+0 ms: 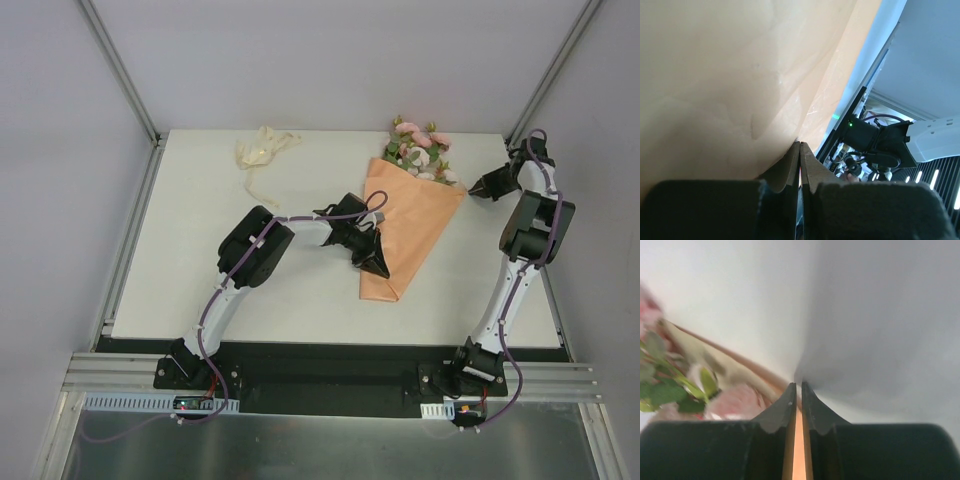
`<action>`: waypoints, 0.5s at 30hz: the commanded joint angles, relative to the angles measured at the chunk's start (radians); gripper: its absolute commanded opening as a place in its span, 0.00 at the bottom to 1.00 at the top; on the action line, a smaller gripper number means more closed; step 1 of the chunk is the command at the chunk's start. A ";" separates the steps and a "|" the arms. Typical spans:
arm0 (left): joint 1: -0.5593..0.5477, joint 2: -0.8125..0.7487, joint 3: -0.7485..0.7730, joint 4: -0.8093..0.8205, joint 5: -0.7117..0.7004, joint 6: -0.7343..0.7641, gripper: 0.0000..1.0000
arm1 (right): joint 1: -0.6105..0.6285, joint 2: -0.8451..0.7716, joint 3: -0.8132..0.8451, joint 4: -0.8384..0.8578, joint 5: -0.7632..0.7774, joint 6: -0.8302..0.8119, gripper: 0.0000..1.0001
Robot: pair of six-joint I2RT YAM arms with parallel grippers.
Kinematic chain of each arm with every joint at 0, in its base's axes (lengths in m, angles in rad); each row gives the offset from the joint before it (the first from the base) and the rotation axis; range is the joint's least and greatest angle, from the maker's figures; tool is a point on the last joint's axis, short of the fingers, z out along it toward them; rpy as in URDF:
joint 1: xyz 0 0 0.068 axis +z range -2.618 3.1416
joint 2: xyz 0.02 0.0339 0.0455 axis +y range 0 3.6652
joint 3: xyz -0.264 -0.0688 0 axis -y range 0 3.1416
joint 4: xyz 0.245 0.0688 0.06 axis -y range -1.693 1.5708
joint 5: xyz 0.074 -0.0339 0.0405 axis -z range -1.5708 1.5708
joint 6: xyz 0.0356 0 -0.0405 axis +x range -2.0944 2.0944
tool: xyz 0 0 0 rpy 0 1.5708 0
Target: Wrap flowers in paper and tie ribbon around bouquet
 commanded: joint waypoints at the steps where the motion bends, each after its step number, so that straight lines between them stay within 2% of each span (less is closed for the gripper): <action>1: 0.020 -0.002 -0.008 -0.087 -0.026 0.032 0.00 | -0.020 0.099 0.208 -0.025 0.033 -0.093 0.12; 2: 0.019 -0.012 -0.009 -0.088 -0.022 0.032 0.00 | -0.023 0.124 0.318 -0.061 0.045 -0.114 0.12; 4: 0.019 -0.037 -0.008 -0.088 -0.013 0.035 0.06 | -0.033 0.101 0.371 -0.127 0.055 -0.163 0.13; 7: 0.019 -0.074 -0.006 -0.088 -0.010 0.052 0.24 | -0.033 -0.012 0.282 -0.141 0.070 -0.217 0.17; 8: 0.019 -0.104 -0.003 -0.088 0.002 0.054 0.27 | -0.033 -0.115 0.185 -0.147 0.099 -0.229 0.18; 11: 0.017 -0.179 0.003 -0.088 0.019 0.063 0.39 | -0.018 -0.281 -0.006 -0.123 0.077 -0.257 0.19; 12: 0.016 -0.203 0.006 -0.087 0.022 0.070 0.41 | -0.001 -0.392 -0.133 -0.104 0.072 -0.259 0.20; 14: 0.016 -0.273 0.006 -0.088 0.033 0.084 0.47 | 0.032 -0.497 -0.273 -0.064 0.041 -0.274 0.25; 15: 0.017 -0.296 0.000 -0.087 0.037 0.087 0.48 | 0.048 -0.599 -0.393 -0.040 0.041 -0.278 0.27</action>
